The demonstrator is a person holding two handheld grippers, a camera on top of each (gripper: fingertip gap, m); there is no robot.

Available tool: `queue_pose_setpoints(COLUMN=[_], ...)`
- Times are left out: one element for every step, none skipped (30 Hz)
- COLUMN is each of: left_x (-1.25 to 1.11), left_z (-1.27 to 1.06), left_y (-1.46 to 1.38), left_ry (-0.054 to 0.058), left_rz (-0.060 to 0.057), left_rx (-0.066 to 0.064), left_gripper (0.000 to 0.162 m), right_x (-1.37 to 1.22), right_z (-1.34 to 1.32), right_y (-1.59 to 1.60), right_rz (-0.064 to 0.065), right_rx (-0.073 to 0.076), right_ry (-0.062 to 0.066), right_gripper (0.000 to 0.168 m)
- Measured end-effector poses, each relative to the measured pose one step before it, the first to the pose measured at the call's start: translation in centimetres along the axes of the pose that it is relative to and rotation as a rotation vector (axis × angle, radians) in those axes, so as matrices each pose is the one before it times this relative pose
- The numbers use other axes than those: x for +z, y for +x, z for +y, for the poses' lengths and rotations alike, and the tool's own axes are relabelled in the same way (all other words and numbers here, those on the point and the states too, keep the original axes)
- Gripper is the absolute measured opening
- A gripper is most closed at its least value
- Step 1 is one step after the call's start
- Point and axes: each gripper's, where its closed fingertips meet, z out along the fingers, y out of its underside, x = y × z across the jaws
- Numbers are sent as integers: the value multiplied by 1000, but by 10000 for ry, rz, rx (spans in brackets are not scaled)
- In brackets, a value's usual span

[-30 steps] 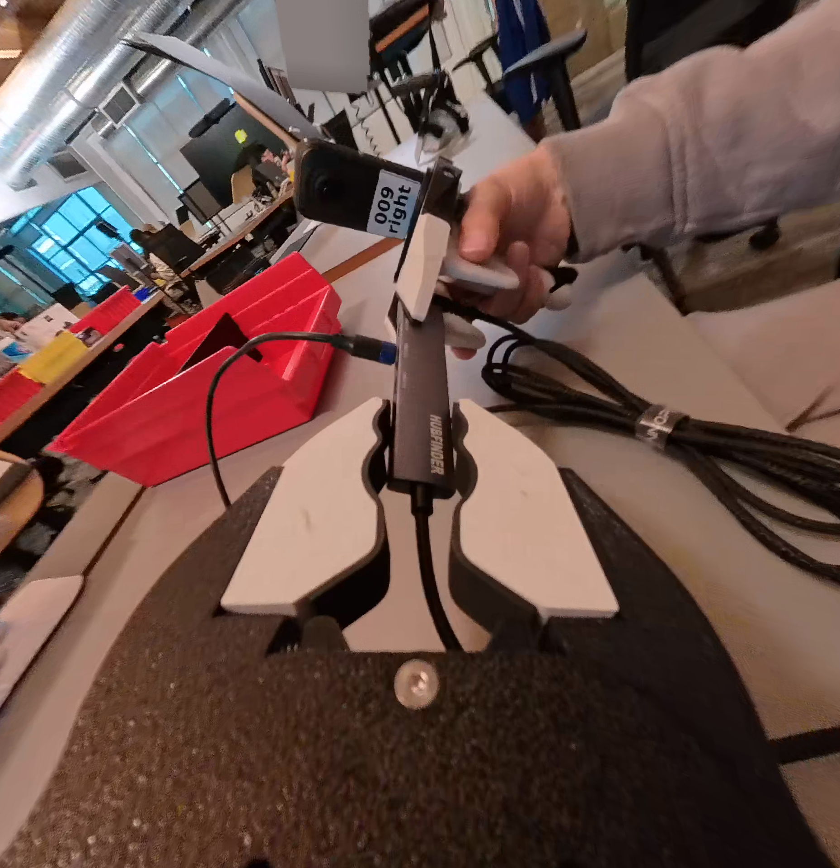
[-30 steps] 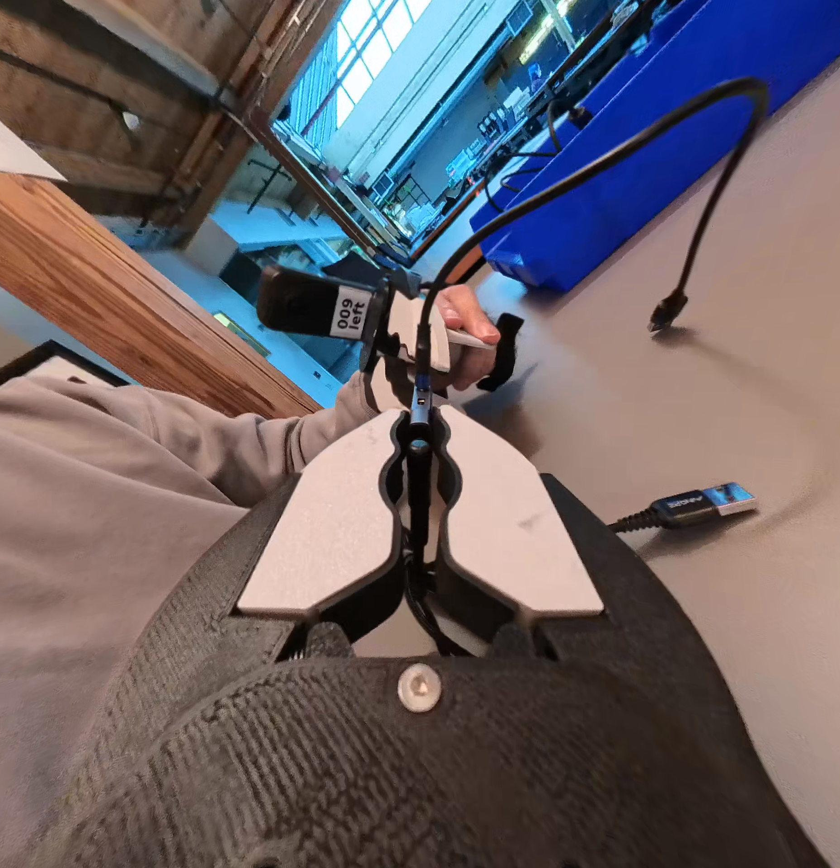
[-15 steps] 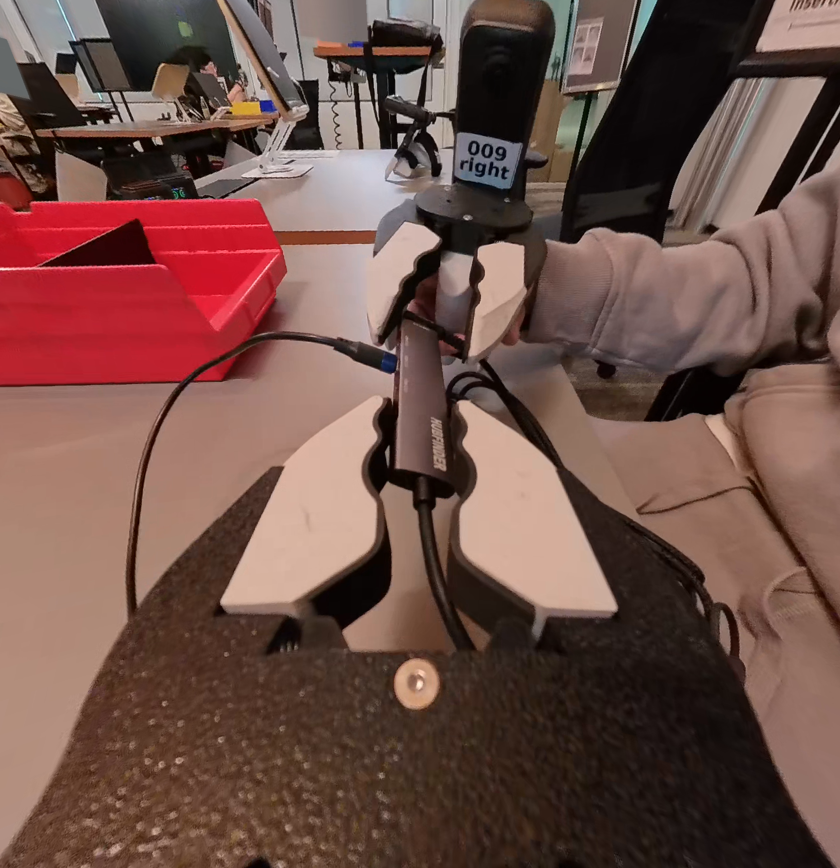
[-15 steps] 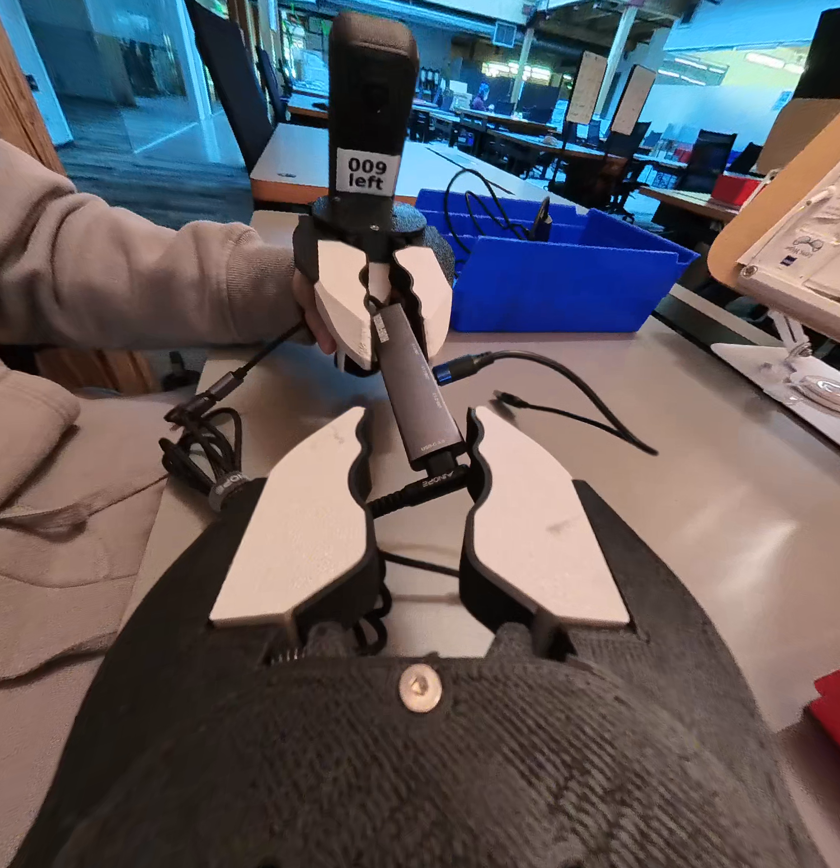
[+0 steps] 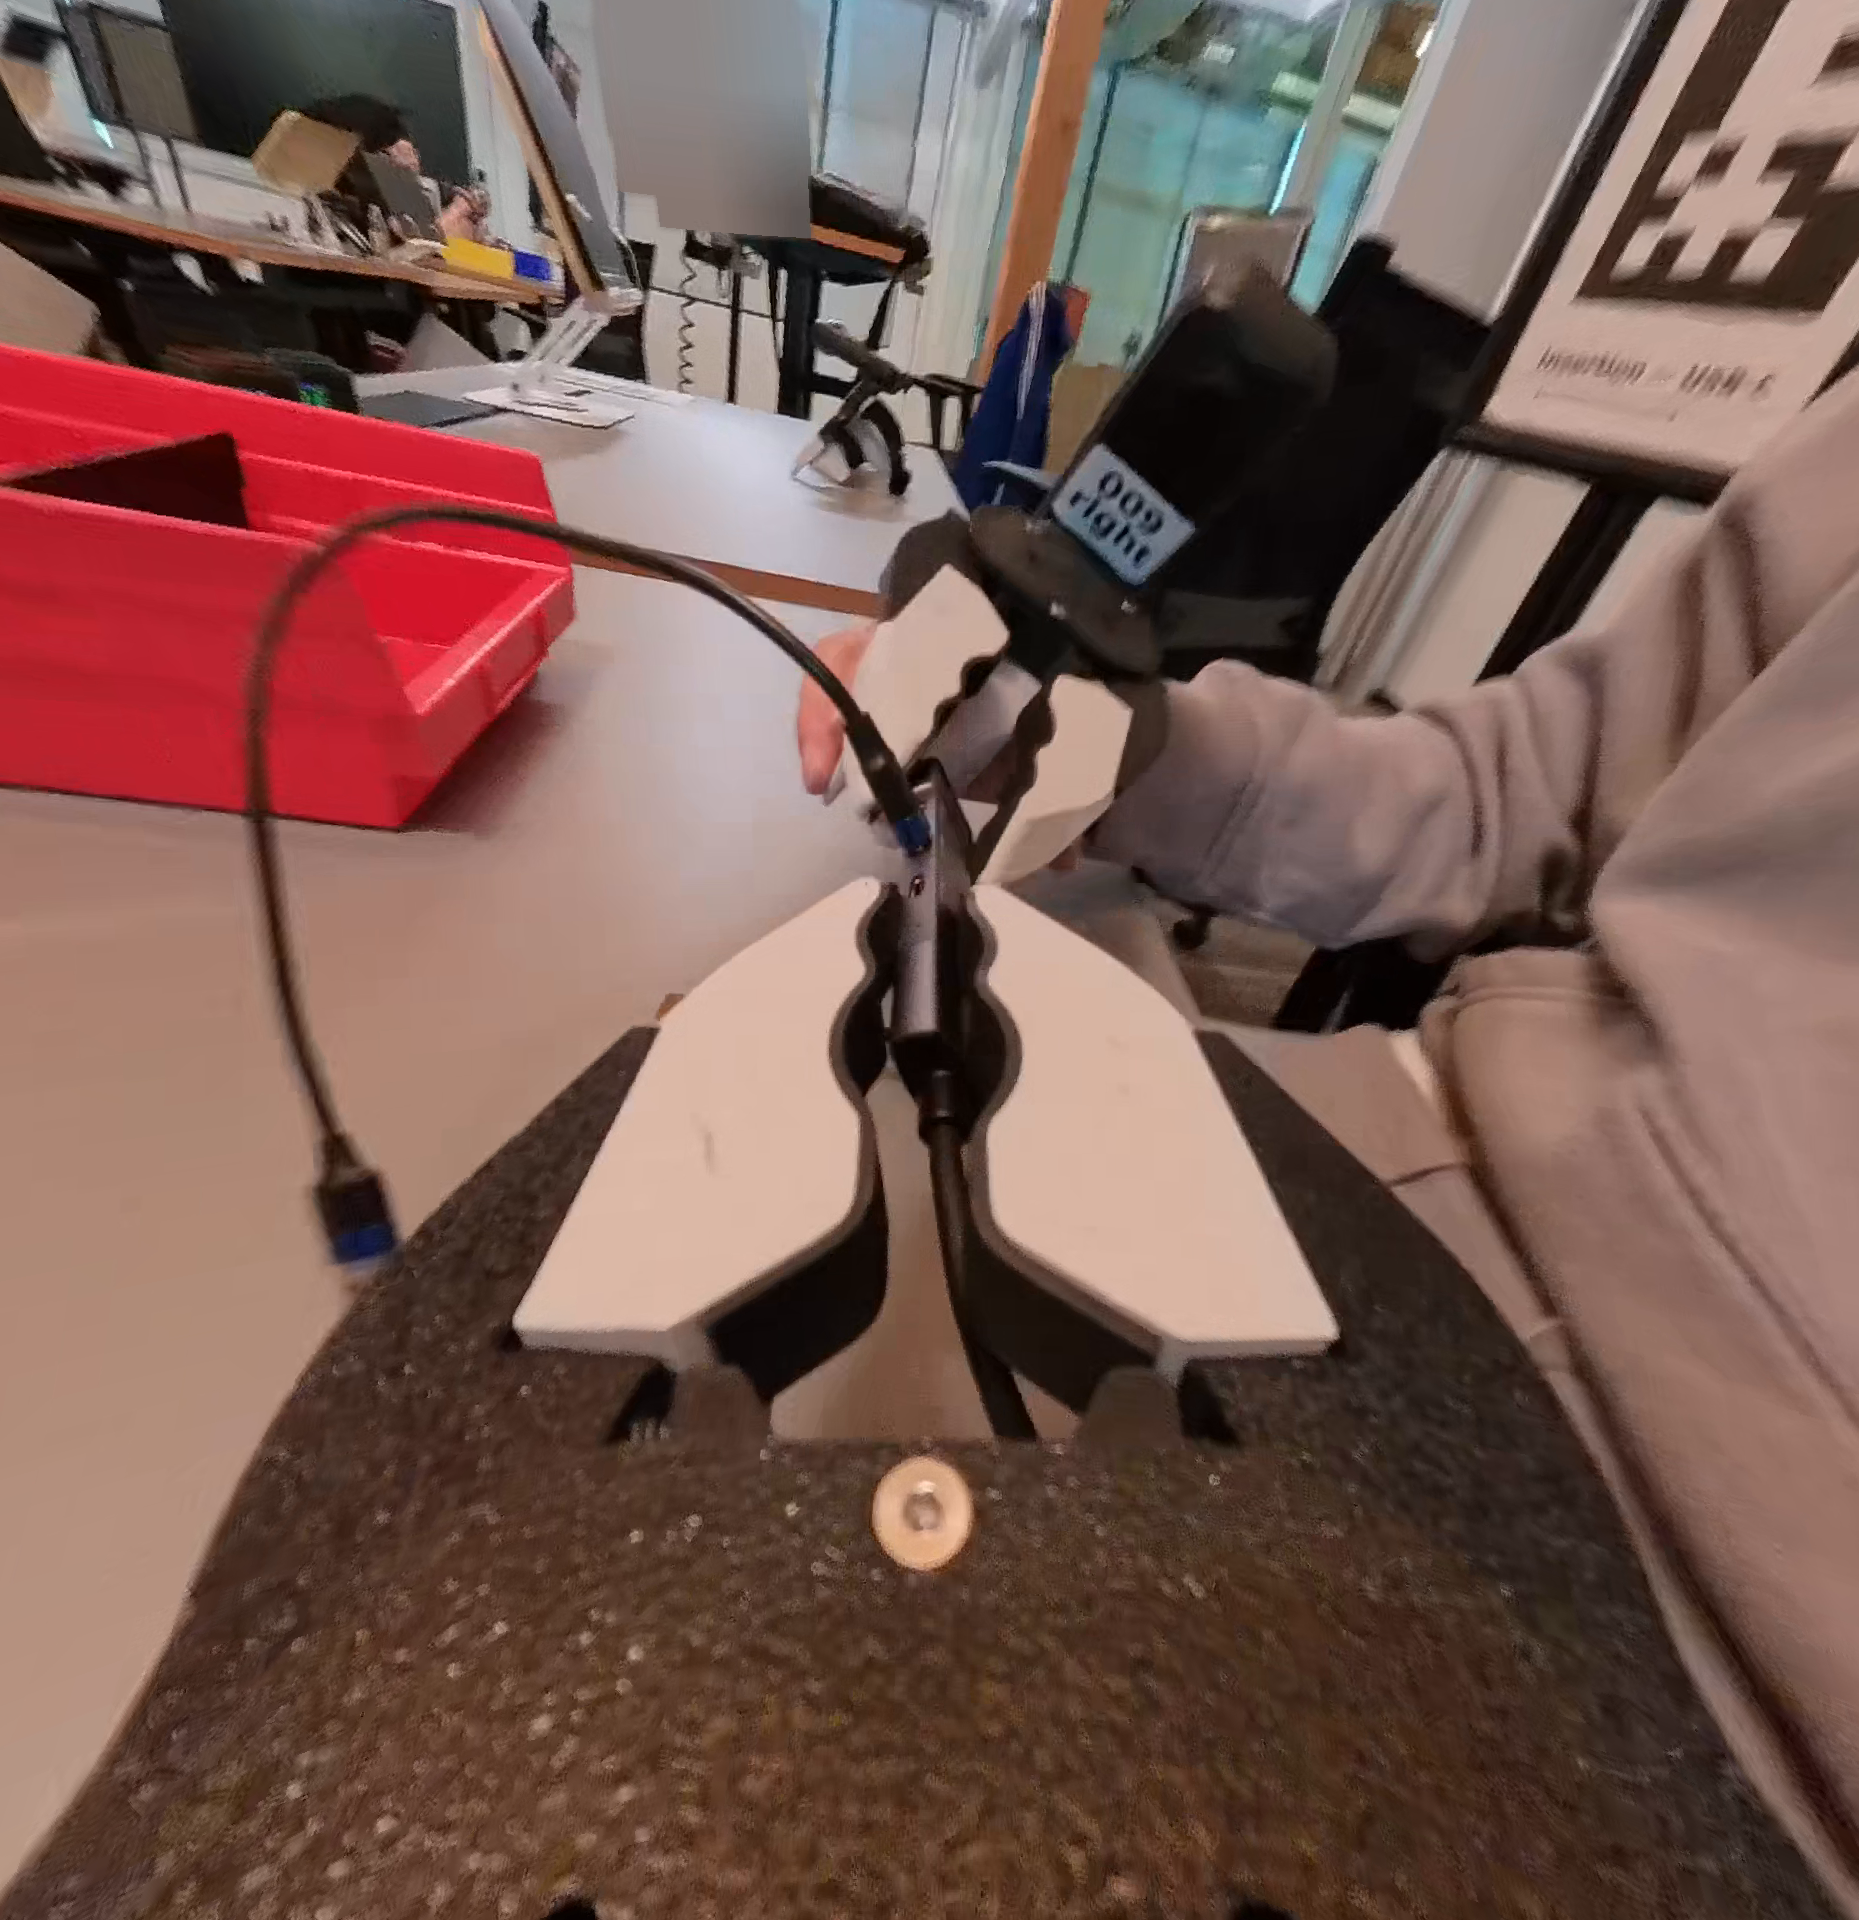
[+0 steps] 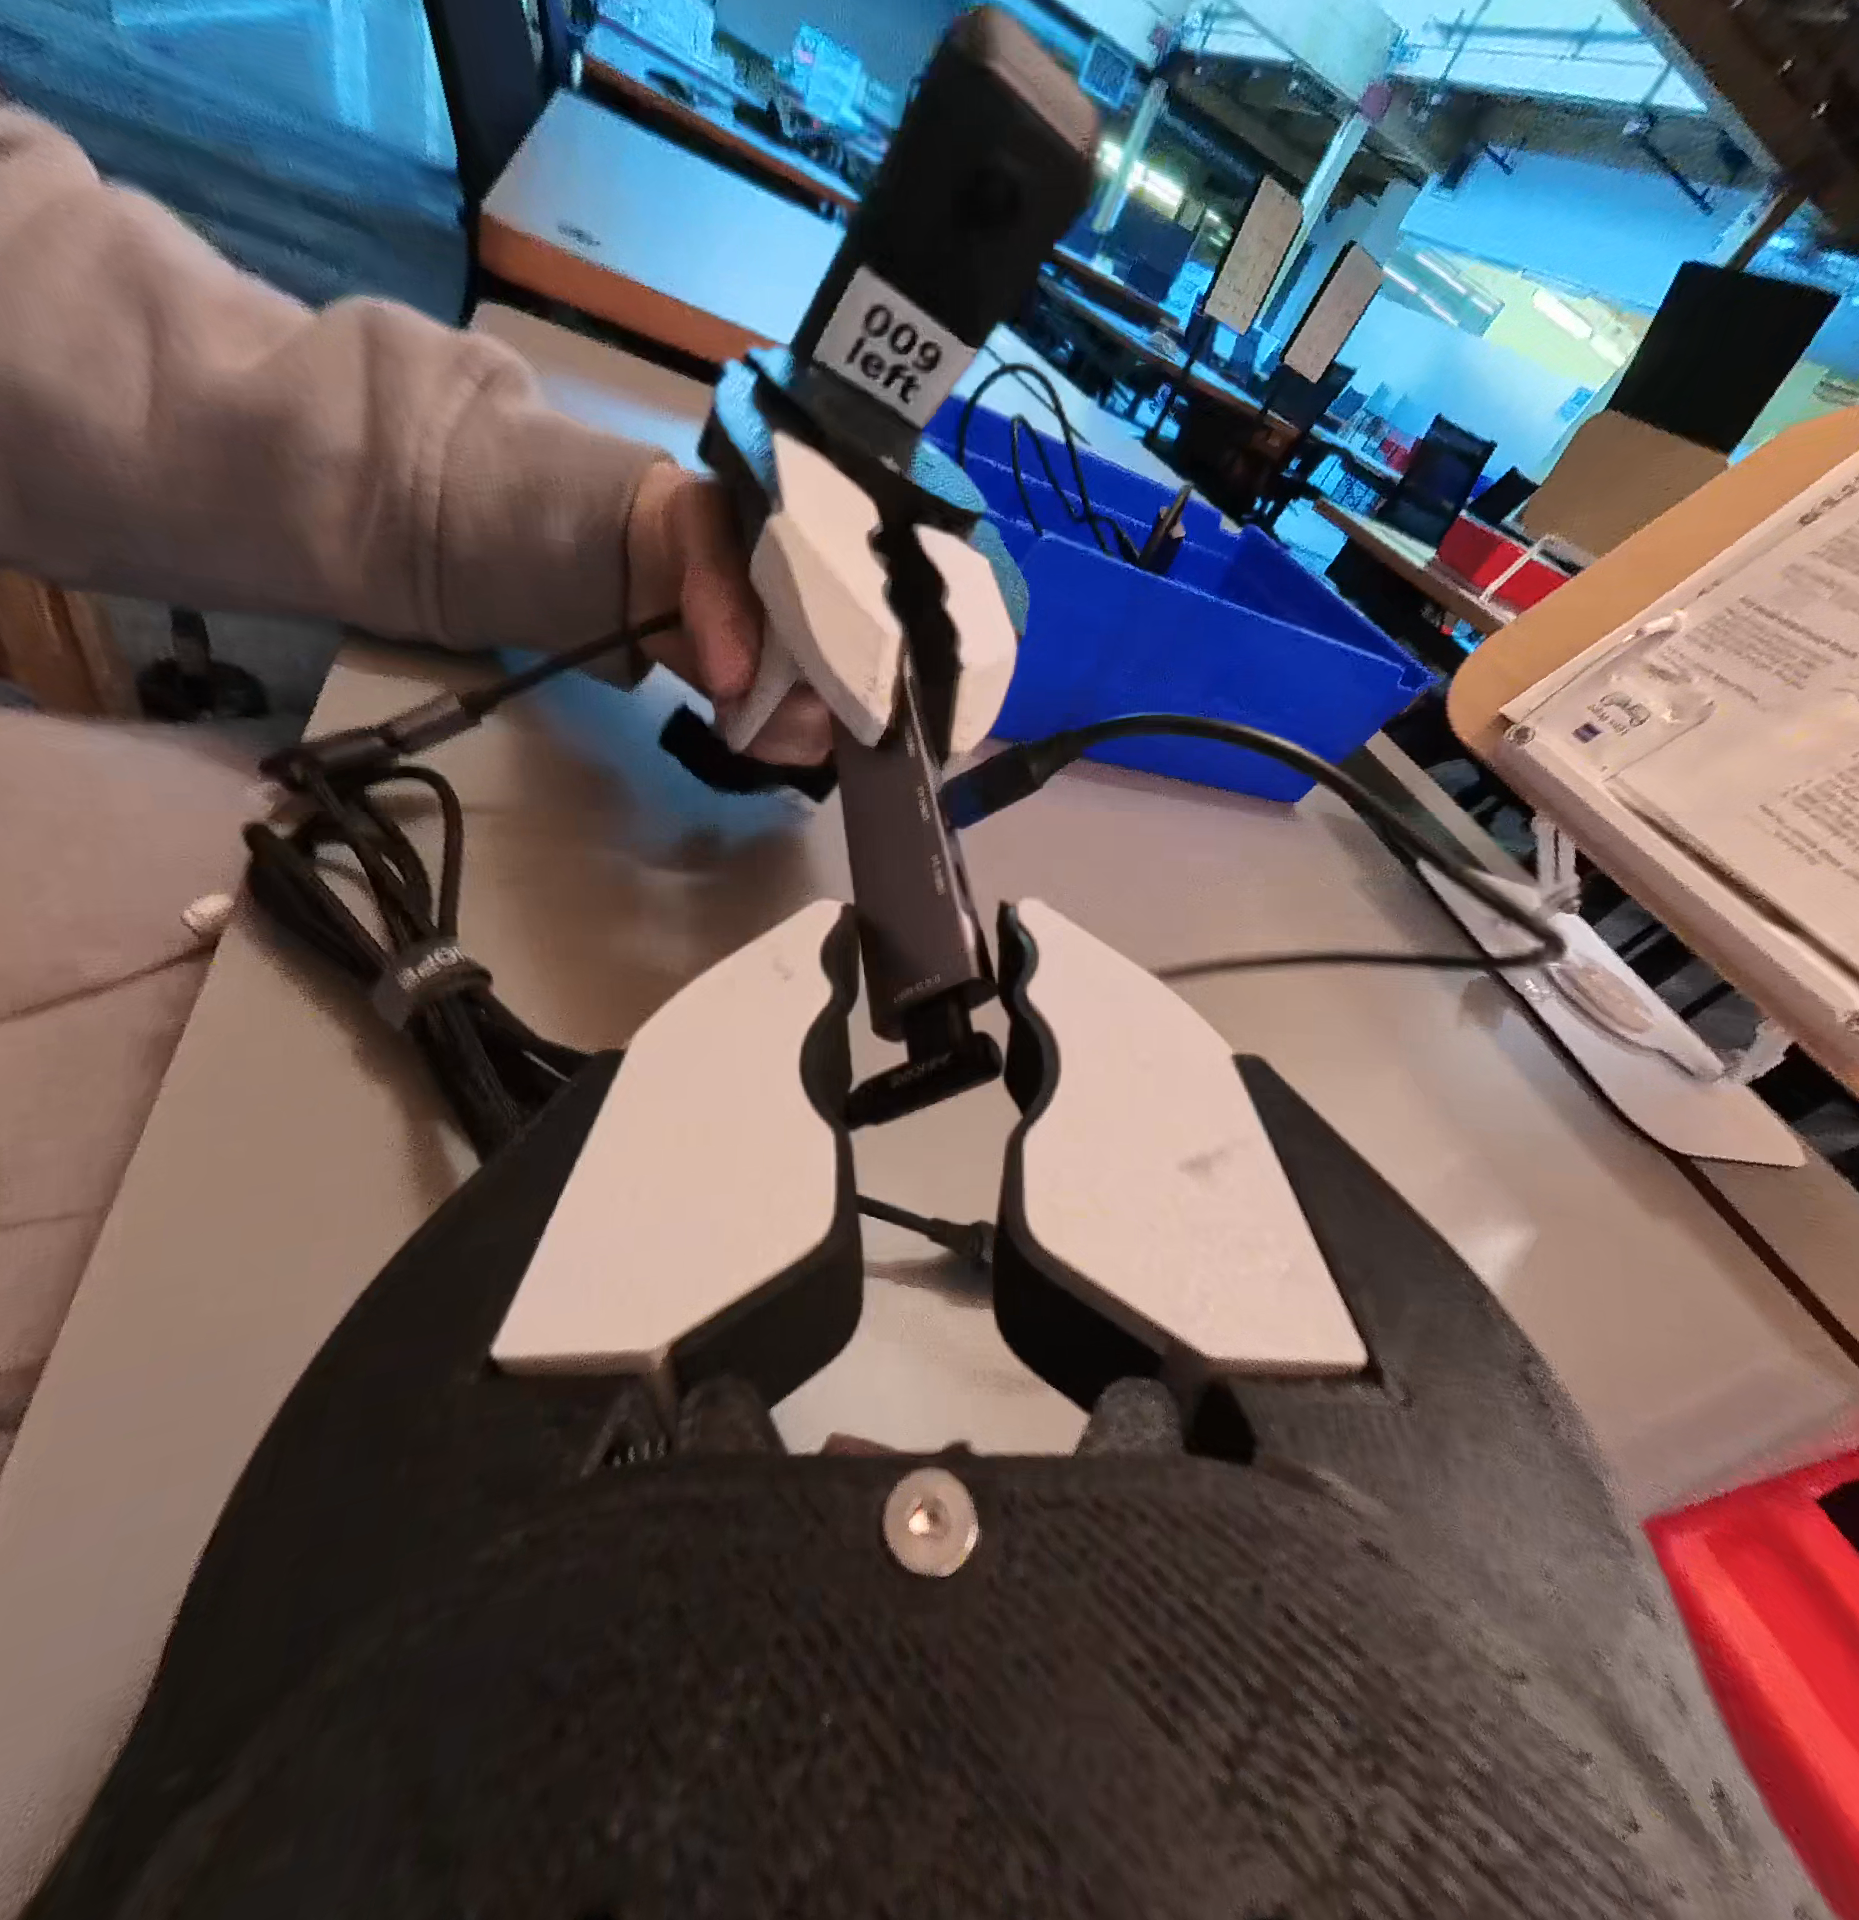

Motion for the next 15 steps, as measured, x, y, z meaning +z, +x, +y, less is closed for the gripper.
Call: queue_pose_setpoints(left_x=[-37,-18,32,45,30,18,14,12,6,-22,-75,-116,-81,-15,6], left_z=[72,251,348,207,54,-37,-66,-54,53,128,132,201,349,472,470], left_y=[-47,-167,-181,-134,-66,10,34,-20,-53,80,130,-22,7,283,391], left_ry=[10,-141,-230,-138,-26,13,13,8,-34,-48,-34,-141,-290,-336,-301], left_rz=[-153,-130,-71,-55,-41,11,44,-13,-104,-124,-189,-329,-208,123,264], left_rx=[374,45,-123,-72,-28,-84,-123,-9,301,742,1068,973,570,227,146], left_gripper=[10,10,10,10,10,9,9,10,11,18,30,34,36,37,39], right_x=[195,201,153,99,13,0,-1,22,54,1,-79,-129,-110,-49,-17], right_z=[132,487,506,302,75,26,55,79,165,149,-189,-434,-373,-193,31], right_y=[84,4,-32,2,40,-5,-91,-50,-32,-209,-272,-341,-420,-339,-39], right_rz=[21,-6,-7,47,70,-38,-232,-327,-395,-540,-552,-527,-481,-367,-178], right_rx=[220,39,-50,-14,14,218,563,864,1092,1082,1061,880,558,442,573], right_ry=[-53,-218,-188,-49,53,5,-81,-73,-59,14,274,400,305,140,-18], right_gripper=[26,25,25,25,25,24,24,23,21,18,16,13,11,10,10])
